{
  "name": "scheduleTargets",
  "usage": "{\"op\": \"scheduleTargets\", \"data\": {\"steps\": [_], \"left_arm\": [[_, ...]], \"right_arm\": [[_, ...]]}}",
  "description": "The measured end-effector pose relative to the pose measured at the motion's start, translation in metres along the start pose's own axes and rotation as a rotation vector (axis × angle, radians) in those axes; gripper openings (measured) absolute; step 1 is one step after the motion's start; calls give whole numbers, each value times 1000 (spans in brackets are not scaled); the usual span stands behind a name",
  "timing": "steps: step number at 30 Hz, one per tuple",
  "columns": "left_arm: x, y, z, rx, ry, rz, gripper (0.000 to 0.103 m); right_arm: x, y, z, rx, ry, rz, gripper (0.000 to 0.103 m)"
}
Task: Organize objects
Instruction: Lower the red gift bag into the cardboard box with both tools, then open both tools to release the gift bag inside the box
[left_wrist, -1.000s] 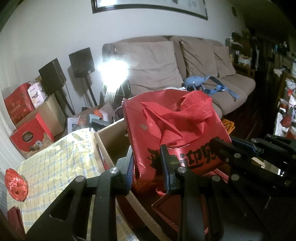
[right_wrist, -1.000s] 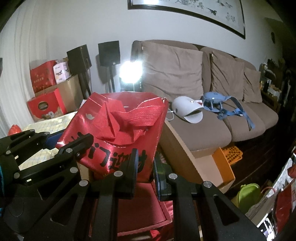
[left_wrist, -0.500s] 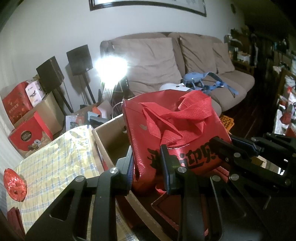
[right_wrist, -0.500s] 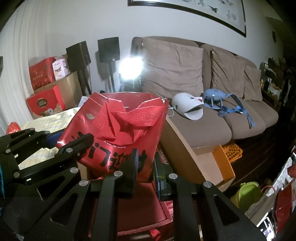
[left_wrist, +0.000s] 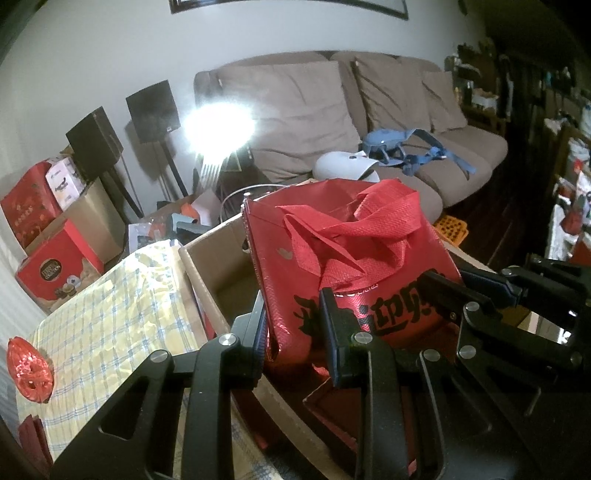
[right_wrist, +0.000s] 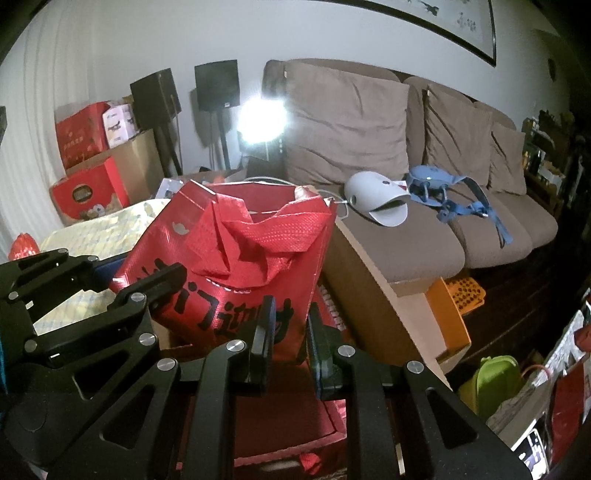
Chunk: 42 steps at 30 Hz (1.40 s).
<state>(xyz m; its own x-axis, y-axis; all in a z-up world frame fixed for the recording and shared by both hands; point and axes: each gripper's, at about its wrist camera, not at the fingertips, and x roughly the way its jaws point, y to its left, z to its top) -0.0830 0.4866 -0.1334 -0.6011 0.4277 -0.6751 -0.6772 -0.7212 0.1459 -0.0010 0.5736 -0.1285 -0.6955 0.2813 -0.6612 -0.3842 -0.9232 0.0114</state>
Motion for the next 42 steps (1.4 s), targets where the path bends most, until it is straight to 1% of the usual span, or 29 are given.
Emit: {"op": "scheduleTargets", "data": {"steps": [14,32,41,42], "left_arm": [[11,-2,-5,25,43,3,25],[10,-2,-5,37,45,9,25],[9,1,-4,13,49,4,27],[9,2,-5,10,52,8,30]], "right_arm": [[12,-1,-4,11,54,8,16],[14,0,-5,6,62,0,16],[15,3,-8,-9,58,-11,16],[16,4,-7,-10,57,-12,21]]}}
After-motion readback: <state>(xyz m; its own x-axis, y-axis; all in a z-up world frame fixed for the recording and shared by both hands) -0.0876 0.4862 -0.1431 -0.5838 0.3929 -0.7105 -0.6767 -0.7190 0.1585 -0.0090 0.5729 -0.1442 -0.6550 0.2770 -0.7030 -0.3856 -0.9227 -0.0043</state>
